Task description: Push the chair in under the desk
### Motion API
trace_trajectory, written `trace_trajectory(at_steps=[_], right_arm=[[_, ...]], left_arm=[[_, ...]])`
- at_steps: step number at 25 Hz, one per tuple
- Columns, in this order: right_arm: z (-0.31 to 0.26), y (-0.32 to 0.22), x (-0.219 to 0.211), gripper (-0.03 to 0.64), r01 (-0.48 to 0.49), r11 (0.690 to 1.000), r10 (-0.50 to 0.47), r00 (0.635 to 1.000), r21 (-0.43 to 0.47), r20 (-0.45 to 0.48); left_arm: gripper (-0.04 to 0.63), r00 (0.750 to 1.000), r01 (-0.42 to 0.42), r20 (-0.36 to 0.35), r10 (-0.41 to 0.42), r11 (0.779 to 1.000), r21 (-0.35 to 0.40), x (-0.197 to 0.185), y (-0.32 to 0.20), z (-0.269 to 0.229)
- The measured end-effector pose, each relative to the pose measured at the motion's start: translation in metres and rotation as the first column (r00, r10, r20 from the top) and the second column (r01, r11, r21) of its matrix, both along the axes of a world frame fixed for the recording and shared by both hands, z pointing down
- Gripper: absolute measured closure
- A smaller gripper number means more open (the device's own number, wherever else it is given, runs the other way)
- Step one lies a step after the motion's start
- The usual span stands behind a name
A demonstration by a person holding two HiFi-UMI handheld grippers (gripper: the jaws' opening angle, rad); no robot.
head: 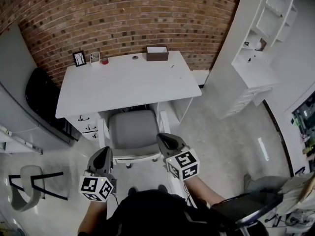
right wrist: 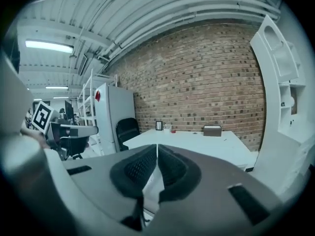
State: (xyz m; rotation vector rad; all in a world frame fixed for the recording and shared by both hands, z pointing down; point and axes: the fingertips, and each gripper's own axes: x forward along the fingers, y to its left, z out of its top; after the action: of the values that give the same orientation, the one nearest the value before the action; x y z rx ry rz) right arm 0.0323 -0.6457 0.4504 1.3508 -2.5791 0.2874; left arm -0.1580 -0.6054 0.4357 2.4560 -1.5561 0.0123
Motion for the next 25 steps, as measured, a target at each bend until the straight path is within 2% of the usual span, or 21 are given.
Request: trace_trajectory(at_steps=[3, 6, 12, 17, 20, 25], right_arm=[[-0.014, 0.000, -0.003, 0.607, -0.010, 0.999, 0.010, 1.000, 0.039, 0.003], [-0.021, -0.006, 0.000, 0.609, -0.042, 0.999, 0.040, 0.998, 0.028, 0.050], [-0.033, -0.017, -0.003, 0.609, -0.062, 0.998, 0.060, 0.996, 0.030, 0.066], [-0.050, -0.020, 0.003, 0.609, -0.078, 0.996, 0.074, 0.994, 0.049, 0.084], [-0.061, -0.022, 0.005, 0.609, -0.094, 0.993, 0.088, 0.992, 0.071, 0.090], [-0.067, -0.022, 0.009, 0.609, -0.110, 0.991, 0.104, 0.991, 0.074, 0.086]], left_arm=[[0.588, 1.000, 0.007, -0.005, -0.007, 1.000, 0.006, 0.004, 0.003, -0.012], [0.588, 1.000, 0.016, -0.003, -0.016, 1.000, 0.019, 0.008, 0.001, -0.027], [0.588, 0.998, 0.039, 0.040, -0.041, 0.998, 0.043, 0.001, -0.004, -0.040], [0.588, 0.999, 0.014, 0.038, -0.017, 0.997, 0.072, 0.001, 0.000, -0.064], [0.588, 0.994, 0.045, 0.090, -0.054, 0.994, 0.097, -0.008, -0.007, -0.071], [0.588, 0.993, 0.095, 0.060, -0.101, 0.992, 0.084, -0.017, -0.011, -0.069]])
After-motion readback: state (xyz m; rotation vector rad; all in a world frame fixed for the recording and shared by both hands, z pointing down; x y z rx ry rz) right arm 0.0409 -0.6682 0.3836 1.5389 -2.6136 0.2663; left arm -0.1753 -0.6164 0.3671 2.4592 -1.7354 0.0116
